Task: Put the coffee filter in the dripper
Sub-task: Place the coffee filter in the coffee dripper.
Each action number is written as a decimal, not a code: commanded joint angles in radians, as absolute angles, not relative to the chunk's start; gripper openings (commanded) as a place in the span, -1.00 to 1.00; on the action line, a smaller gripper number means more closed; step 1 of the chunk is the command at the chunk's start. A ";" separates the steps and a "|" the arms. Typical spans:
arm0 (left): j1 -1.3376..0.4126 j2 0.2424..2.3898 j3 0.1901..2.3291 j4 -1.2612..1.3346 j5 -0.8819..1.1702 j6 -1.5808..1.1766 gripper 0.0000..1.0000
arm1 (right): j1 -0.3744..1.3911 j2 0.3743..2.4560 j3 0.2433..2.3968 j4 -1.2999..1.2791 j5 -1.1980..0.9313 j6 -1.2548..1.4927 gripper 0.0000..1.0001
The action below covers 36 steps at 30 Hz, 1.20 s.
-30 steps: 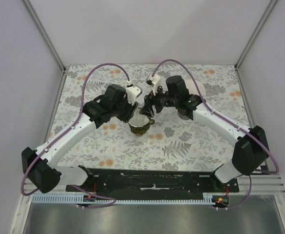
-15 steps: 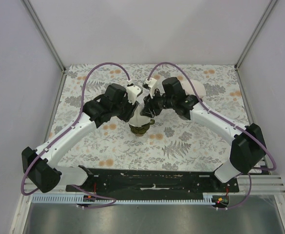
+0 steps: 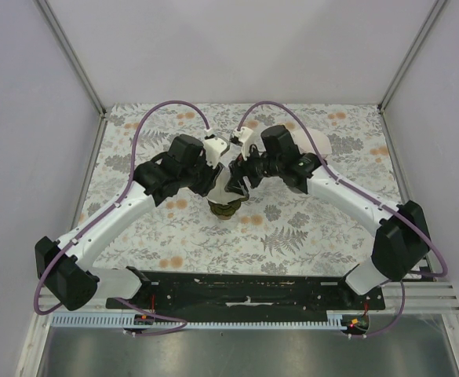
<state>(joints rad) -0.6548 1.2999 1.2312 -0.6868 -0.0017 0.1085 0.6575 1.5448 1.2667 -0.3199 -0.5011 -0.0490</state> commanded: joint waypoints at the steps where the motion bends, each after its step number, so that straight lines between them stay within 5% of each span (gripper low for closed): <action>1: -0.657 1.305 1.262 -0.673 -0.005 0.123 -0.04 | 0.663 1.581 1.313 -0.184 -0.541 -0.034 0.52; 9: -0.657 1.310 1.266 -0.673 -0.005 0.123 -0.05 | 0.663 1.649 1.325 -0.095 -0.603 -0.002 0.25; 17: -0.657 1.304 1.258 -0.672 -0.005 0.129 -0.04 | 0.663 1.649 1.276 -0.061 -0.609 -0.012 -0.71; 21: -0.657 1.299 1.256 -0.670 -0.005 0.129 -0.04 | 0.663 1.637 1.263 -0.066 -0.589 -0.034 -0.88; 25: -0.657 1.293 1.261 -0.672 -0.005 0.140 0.02 | 0.664 1.634 1.256 -0.084 -0.568 -0.041 -0.68; 32: -0.655 1.276 1.296 -0.696 -0.014 0.150 0.48 | 0.661 1.664 1.296 -0.172 -0.520 -0.049 -0.49; 36: -0.653 1.259 1.313 -0.712 -0.047 0.161 0.73 | 0.661 1.671 1.307 -0.182 -0.522 -0.058 -0.19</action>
